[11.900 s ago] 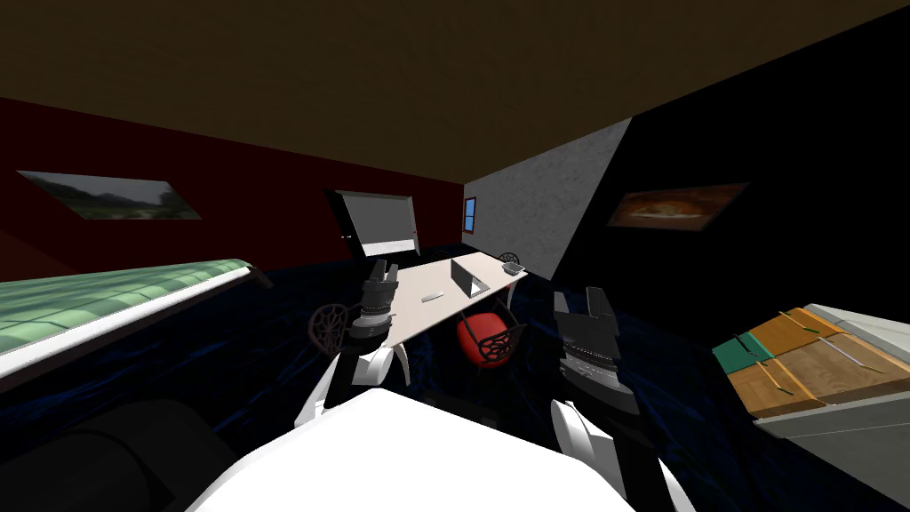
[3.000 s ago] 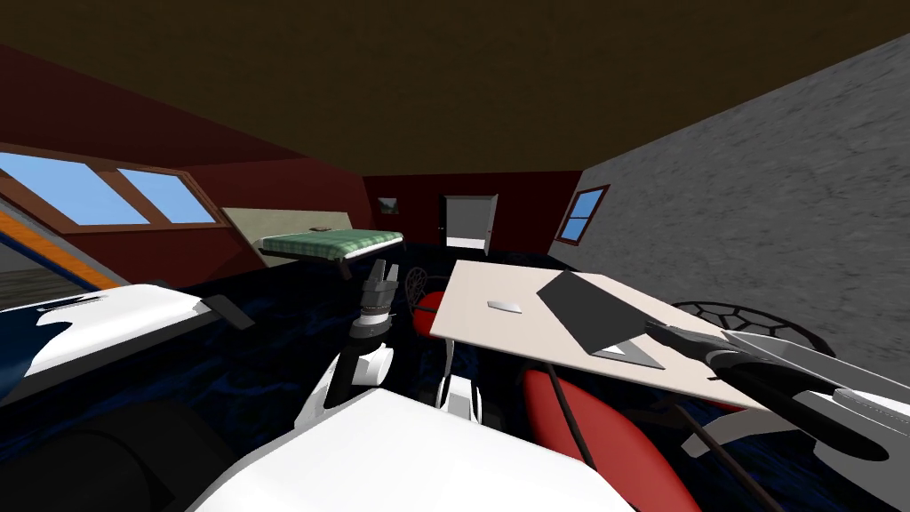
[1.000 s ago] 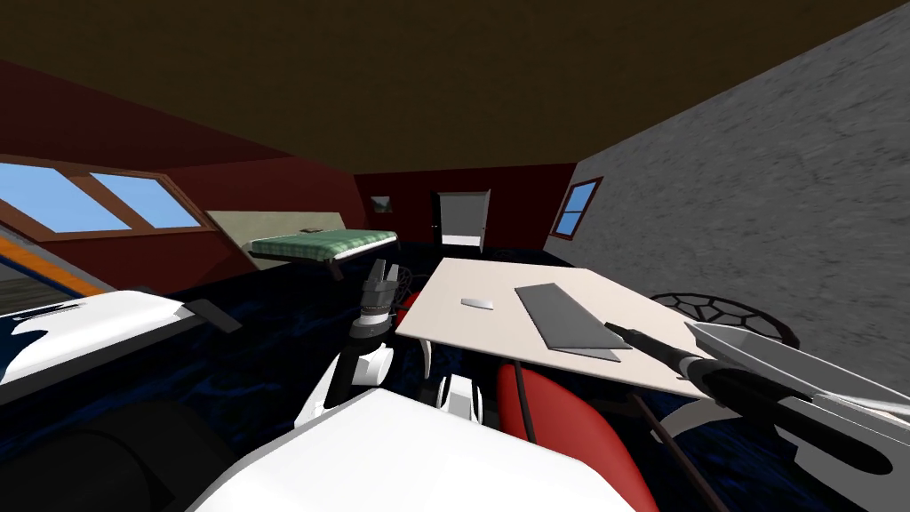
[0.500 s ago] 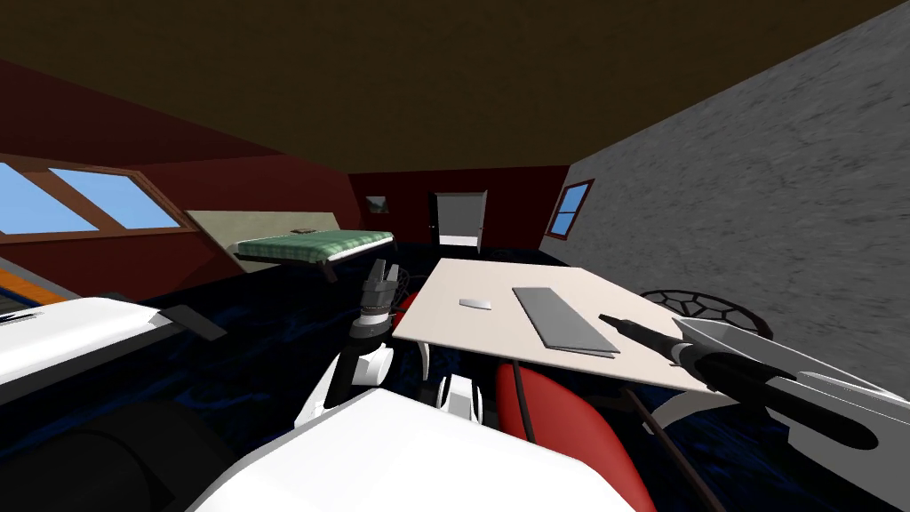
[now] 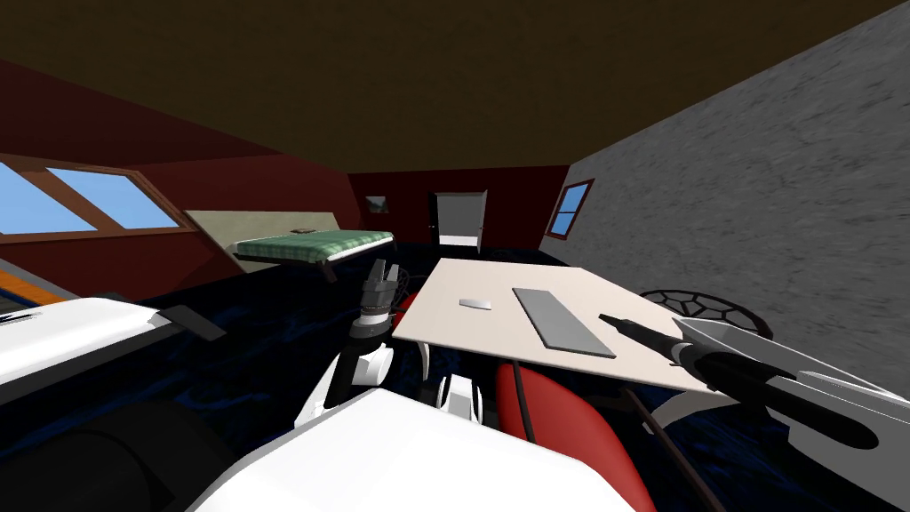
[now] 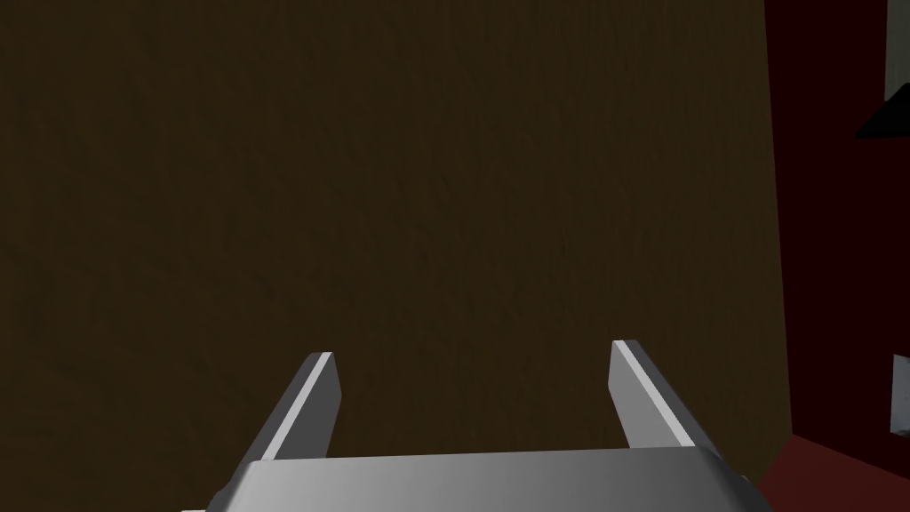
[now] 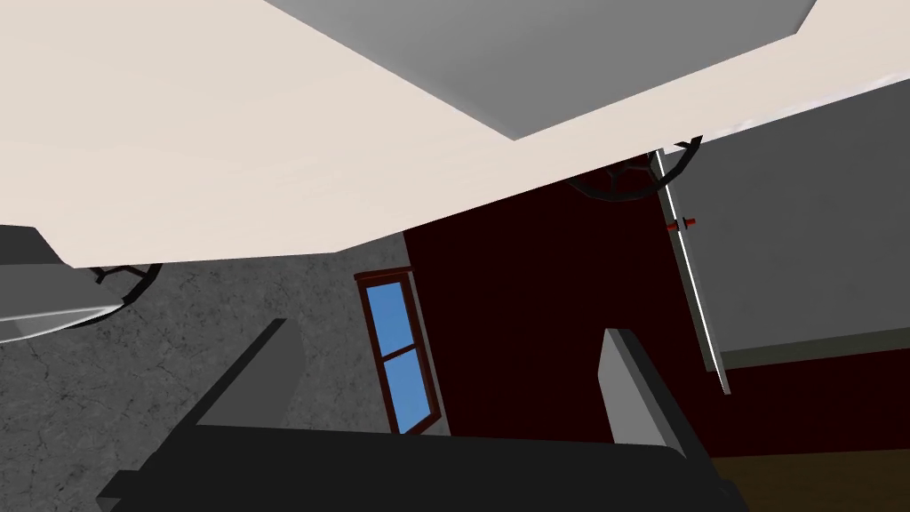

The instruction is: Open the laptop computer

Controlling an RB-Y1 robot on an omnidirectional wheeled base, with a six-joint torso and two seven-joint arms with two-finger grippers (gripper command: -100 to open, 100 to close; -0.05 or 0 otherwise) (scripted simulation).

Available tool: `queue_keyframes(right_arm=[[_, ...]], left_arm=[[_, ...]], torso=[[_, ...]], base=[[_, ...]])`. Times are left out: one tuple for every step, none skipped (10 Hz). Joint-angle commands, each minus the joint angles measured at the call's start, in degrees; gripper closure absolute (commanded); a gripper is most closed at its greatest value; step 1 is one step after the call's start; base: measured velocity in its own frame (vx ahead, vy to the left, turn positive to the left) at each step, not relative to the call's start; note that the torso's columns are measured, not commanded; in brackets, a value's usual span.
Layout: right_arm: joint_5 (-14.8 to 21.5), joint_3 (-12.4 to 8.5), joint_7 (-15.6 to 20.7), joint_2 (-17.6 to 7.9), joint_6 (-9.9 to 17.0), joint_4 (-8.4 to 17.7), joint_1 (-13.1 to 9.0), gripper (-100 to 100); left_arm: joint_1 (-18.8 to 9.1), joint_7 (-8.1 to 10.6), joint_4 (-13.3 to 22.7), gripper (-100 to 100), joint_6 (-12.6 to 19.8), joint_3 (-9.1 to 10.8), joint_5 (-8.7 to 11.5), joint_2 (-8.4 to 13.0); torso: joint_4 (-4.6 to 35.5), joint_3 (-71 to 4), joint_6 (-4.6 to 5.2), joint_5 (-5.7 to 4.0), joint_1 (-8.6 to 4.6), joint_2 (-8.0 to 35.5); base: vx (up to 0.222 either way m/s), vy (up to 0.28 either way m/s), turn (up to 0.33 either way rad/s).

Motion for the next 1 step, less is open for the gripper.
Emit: queue_keyframes(right_arm=[[0.00, 0.00, 0.00, 0.00, 0.00, 0.00, 0.00, 0]], left_arm=[[0.00, 0.00, 0.00, 0, 0.00, 0.00, 0.00, 0.00]], torso=[[0.00, 0.00, 0.00, 0.00, 0.00, -0.01]], base=[[0.000, 0.000, 0.000]])
